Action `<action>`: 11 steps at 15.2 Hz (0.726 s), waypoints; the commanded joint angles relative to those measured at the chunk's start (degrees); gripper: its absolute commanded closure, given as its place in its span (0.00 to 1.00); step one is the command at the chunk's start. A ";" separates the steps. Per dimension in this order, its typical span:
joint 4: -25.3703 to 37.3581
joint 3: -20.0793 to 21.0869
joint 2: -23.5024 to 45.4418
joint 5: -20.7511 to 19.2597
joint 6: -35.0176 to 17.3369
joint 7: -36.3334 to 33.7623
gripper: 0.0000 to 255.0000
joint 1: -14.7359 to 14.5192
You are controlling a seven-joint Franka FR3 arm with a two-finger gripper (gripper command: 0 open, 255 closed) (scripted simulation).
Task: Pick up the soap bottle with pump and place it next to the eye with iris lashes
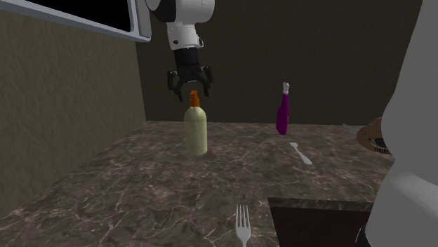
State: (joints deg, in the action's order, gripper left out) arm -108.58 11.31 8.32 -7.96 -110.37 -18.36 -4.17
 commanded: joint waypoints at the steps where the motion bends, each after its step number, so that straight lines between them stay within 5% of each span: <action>1: -0.96 -0.07 0.20 -0.10 -1.18 -0.05 0.00 0.07; 8: -0.94 -0.07 0.21 -0.11 -1.17 -0.05 0.00 0.07; 9: -0.94 -0.07 0.21 -0.11 -1.17 -0.05 1.00 0.07; 11: -0.94 -0.07 0.21 -0.11 -1.17 -0.05 1.00 0.07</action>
State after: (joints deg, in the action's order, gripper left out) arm -109.50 11.24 8.51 -8.06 -111.55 -18.41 -4.10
